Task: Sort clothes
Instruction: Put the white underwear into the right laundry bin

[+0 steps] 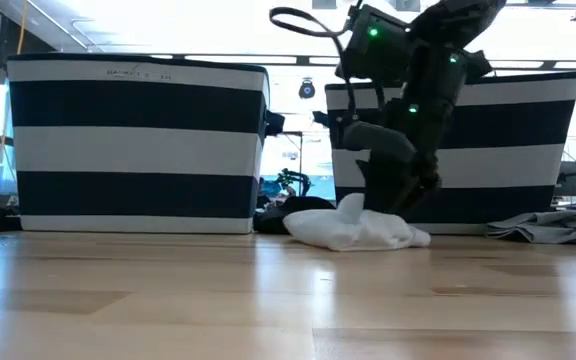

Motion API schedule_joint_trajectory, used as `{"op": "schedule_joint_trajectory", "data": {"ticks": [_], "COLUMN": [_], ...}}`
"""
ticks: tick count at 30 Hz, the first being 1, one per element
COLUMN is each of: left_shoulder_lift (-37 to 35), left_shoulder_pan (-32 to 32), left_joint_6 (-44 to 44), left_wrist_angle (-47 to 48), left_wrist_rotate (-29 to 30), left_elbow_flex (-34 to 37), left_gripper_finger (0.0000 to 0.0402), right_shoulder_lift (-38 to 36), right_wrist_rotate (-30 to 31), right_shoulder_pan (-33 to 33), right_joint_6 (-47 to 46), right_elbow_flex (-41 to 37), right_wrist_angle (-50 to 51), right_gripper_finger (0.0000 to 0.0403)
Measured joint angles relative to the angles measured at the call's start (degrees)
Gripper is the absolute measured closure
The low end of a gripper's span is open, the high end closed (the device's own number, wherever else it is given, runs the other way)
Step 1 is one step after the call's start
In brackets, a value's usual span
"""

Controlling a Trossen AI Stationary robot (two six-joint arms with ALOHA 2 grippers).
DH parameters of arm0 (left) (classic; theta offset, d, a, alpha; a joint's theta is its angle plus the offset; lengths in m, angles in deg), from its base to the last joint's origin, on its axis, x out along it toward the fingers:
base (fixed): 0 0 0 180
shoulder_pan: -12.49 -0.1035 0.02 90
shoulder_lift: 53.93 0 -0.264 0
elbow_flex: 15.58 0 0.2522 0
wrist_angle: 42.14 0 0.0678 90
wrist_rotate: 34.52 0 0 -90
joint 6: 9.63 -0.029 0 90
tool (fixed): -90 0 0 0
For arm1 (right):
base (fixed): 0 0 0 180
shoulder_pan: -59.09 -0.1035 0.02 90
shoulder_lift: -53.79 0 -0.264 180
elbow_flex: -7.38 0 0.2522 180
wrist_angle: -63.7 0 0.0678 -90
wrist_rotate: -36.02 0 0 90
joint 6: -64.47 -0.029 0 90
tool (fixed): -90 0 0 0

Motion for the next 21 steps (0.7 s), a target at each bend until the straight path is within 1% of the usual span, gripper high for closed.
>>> {"op": "schedule_joint_trajectory", "data": {"ticks": [2,5,6,8,10,11,12,14,18,19,21], "left_shoulder_lift": [-0.82,-2.19,-2.84,-4.15,-5.53,-6.05,-6.78,-7.76,-9.74,-9.97,-10.30], "left_shoulder_pan": [0.46,1.10,1.31,1.79,2.18,2.39,2.49,2.72,2.73,2.73,2.73], "left_joint_6": [-0.73,-1.34,-2.07,-3.44,-4.33,-4.88,-5.56,-6.77,-7.82,-7.98,-7.94], "left_wrist_angle": [1.04,3.57,4.33,5.59,5.81,5.74,5.53,4.89,4.61,4.66,4.47], "left_wrist_rotate": [0.36,0.88,1.01,1.92,3.13,3.48,3.59,3.62,3.84,4.29,5.60], "left_elbow_flex": [-0.01,-0.01,-0.01,-0.01,-0.01,-0.02,-0.02,-0.03,-0.03,-0.03,-0.03], "left_gripper_finger": [0.0270,0.0271,0.0271,0.0271,0.0271,0.0271,0.0271,0.0271,0.0271,0.0271,0.0271], "right_shoulder_lift": [0.28,-2.17,-3.31,-5.96,-9.62,-11.53,-13.22,-15.40,-18.92,-19.27,-19.17], "right_wrist_rotate": [-0.86,-4.74,-5.67,-6.09,-5.63,-4.79,-3.04,2.86,19.45,23.23,28.34], "right_shoulder_pan": [-0.42,-1.12,-1.37,-1.95,-2.24,-2.36,-2.58,-2.71,-2.17,-1.50,0.57], "right_joint_6": [-3.42,-7.82,-8.46,-8.81,-8.79,-8.78,-8.73,-8.01,-3.29,-1.69,0.77], "right_elbow_flex": [0.03,0.04,0.35,2.10,6.03,8.47,11.10,16.95,31.51,35.33,42.43], "right_wrist_angle": [-0.46,-0.28,0.32,2.02,1.96,3.50,5.99,11.41,23.39,27.83,36.93], "right_gripper_finger": [0.0295,0.0370,0.0385,0.0387,0.0383,0.0385,0.0390,0.0397,0.0396,0.0398,0.0399]}}
